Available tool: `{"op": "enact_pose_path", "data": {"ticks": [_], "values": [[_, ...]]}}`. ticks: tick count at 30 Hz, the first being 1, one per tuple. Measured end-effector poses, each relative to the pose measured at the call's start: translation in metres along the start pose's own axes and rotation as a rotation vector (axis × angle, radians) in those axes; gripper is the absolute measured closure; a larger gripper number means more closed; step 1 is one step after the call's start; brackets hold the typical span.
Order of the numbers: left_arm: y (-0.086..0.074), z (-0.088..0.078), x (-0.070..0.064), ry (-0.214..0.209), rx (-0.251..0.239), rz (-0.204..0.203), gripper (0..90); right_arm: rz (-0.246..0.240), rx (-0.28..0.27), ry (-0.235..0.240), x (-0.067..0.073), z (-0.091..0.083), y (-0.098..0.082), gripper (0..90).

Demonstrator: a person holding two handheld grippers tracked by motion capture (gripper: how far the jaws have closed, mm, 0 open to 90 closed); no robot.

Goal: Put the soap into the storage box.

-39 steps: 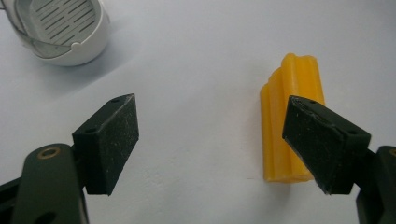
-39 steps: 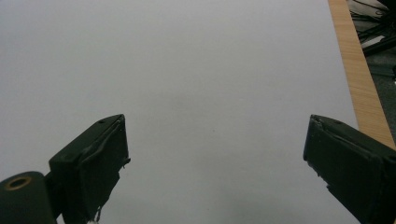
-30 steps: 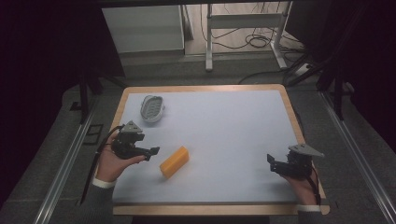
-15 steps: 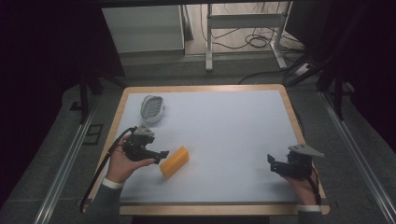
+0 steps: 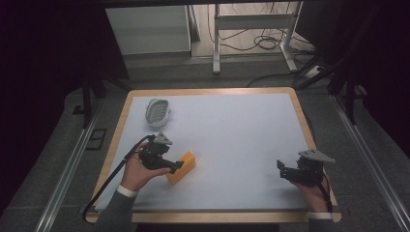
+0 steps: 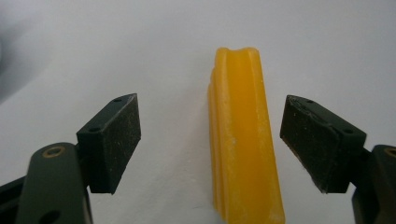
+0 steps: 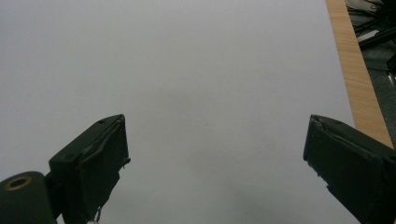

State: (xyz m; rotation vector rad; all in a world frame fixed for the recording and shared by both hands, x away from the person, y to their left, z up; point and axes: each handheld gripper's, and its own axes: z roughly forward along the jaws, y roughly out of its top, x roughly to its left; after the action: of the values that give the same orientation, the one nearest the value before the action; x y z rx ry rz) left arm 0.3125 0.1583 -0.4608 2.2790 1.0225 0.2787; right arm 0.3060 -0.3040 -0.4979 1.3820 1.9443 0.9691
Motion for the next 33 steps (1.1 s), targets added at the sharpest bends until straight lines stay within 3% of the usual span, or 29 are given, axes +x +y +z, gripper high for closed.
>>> {"op": "enact_pose_path", "data": {"ticks": [18, 22, 28, 33], "values": [[-0.002, 0.029, -0.008, -0.029, 0.097, -0.014, 29.8, -0.002, 0.011, -0.013, -0.001, 0.002, -0.002, 6.7], [-0.002, 0.037, -0.009, -0.044, 0.13, -0.029, 36.6, -0.001, 0.016, -0.012, -0.001, 0.003, -0.002, 6.7], [-0.004, 0.045, -0.012, -0.028, 0.169, -0.026, 49.4, -0.002, 0.021, -0.017, -0.001, 0.003, -0.002, 6.7], [-0.004, 0.046, -0.015, -0.03, 0.17, -0.029, 58.7, -0.004, 0.023, -0.019, -0.001, 0.004, -0.003, 6.7]]}}
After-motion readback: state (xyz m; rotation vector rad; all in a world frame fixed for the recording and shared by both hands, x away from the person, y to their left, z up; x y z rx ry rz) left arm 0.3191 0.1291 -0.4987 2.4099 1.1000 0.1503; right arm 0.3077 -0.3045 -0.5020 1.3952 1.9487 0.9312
